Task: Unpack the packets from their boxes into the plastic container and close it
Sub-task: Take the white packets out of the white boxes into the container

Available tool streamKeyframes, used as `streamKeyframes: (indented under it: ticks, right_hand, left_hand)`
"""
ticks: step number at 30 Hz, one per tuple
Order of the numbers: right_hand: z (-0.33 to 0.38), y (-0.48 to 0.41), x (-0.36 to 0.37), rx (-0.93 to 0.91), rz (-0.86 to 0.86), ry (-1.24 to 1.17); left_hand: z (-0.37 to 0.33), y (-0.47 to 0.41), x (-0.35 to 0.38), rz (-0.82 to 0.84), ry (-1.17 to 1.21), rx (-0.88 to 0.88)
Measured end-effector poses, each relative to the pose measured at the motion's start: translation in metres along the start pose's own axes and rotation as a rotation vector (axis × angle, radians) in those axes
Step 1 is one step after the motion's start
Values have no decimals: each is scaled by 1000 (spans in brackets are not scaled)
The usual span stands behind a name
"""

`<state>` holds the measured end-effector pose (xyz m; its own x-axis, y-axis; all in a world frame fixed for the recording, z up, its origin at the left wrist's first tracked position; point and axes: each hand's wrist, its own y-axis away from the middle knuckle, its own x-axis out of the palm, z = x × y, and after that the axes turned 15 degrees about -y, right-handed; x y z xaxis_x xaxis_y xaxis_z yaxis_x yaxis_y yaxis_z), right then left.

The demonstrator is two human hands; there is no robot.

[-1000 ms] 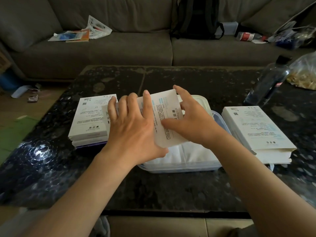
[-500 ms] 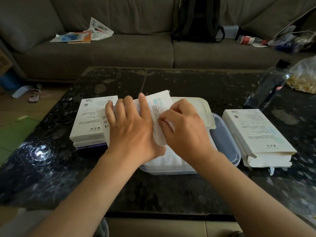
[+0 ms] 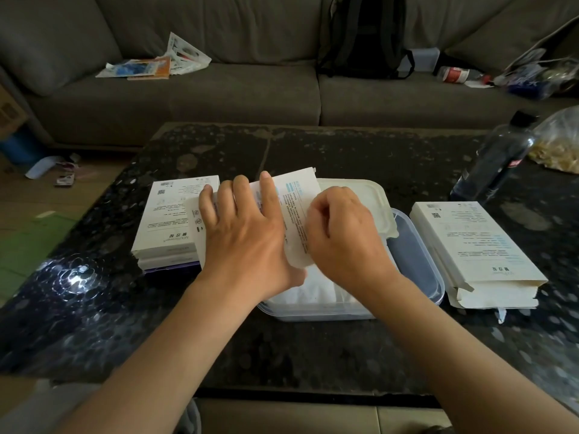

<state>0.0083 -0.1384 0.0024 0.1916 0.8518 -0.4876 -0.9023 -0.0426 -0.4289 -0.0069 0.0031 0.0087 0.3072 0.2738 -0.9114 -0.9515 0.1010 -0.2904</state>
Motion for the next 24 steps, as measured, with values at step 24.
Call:
streamKeyframes:
  ticks: [24]
  right_hand:
    - [-10, -22, -32, 938, -207, -1288]
  left_hand:
    - [16, -6, 2, 28, 30, 54]
